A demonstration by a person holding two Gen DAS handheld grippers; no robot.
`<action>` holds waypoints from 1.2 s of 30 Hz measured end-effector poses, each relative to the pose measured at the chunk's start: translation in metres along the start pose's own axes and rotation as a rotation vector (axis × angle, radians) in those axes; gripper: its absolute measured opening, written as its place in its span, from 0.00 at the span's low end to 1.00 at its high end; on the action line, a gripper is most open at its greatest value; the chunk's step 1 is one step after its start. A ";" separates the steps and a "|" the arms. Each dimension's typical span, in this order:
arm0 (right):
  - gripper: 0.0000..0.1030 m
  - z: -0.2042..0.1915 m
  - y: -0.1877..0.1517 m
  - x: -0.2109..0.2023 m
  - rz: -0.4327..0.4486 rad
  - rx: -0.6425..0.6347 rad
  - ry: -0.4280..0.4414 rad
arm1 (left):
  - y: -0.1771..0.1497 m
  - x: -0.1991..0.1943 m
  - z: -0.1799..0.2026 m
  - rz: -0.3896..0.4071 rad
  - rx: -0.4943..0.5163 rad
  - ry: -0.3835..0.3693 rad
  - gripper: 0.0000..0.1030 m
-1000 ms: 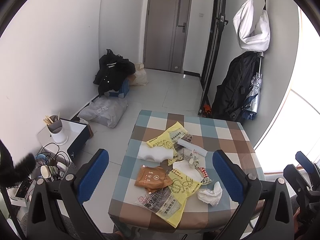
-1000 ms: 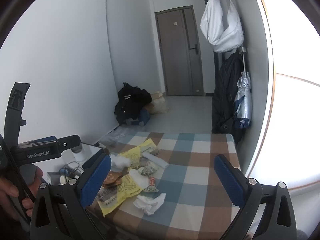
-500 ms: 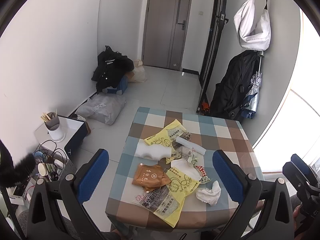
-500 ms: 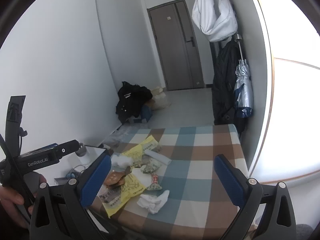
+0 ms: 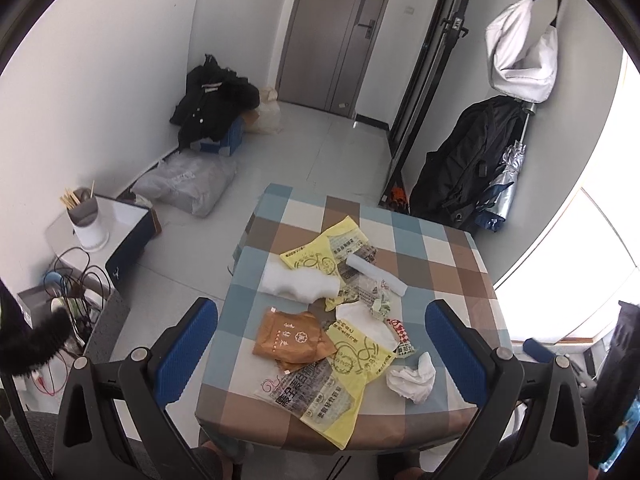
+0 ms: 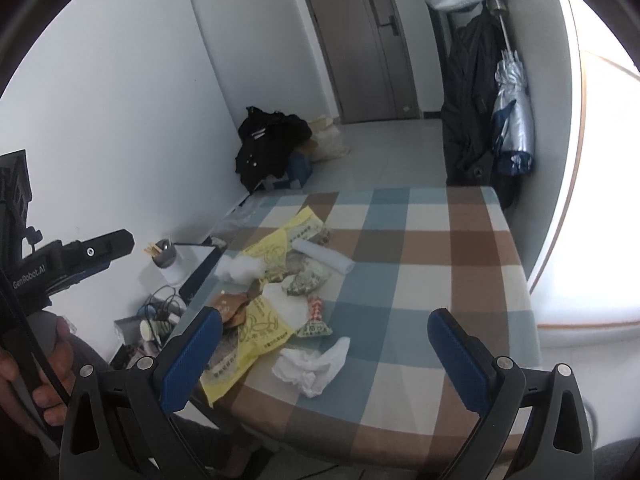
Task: Collect trash
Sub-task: 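Lower the right tool onto the white crumpled tissue and close it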
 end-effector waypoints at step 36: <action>0.28 -0.017 -0.066 0.096 -0.352 -0.201 -0.047 | -0.010 0.050 -0.061 -0.247 -0.028 0.111 0.99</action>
Point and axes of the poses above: each gripper's, at about its wrist camera, not at the fingertips, and x roughly the way its jaws point, z to its right, y to its top, the point moved 2 cm from there along x, roughly the way its jaws point, and after that the axes turned 14 degrees about z, right-handed, at the moved point
